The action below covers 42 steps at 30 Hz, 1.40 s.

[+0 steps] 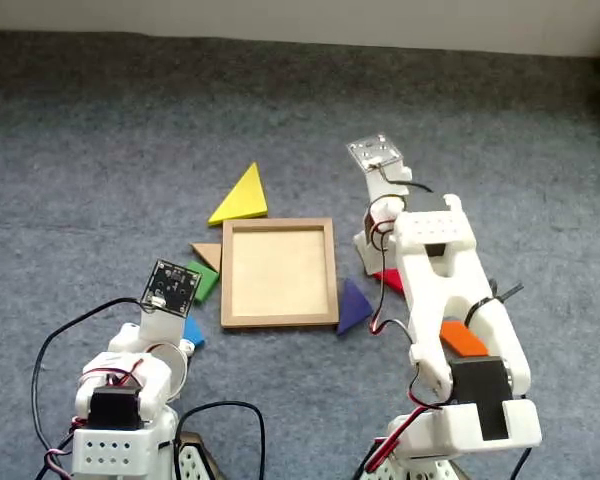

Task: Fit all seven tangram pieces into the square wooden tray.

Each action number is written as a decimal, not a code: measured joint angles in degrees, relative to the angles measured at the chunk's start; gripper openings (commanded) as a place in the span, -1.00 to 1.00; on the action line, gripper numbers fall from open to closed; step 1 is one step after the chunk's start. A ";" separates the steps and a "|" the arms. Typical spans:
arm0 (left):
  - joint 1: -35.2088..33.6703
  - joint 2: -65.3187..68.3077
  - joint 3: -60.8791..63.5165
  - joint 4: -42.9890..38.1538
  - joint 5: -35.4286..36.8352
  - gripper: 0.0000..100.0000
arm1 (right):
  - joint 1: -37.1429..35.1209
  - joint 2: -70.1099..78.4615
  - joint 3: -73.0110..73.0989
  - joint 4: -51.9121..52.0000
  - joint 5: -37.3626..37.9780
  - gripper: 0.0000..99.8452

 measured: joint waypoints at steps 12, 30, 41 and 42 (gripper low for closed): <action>0.00 0.00 0.00 0.00 0.00 -0.99 | -2.02 10.20 -1.76 -0.18 -9.14 -0.34; 0.00 0.00 0.00 0.00 0.00 -0.99 | -1.93 13.80 -4.66 -2.64 -12.40 -0.34; 0.00 0.00 0.00 0.00 0.00 -0.99 | -1.93 13.80 -4.66 -3.52 -13.36 -0.34; 0.00 0.00 0.00 0.00 0.00 -0.99 | -1.93 13.80 -4.66 -3.52 -13.36 -0.35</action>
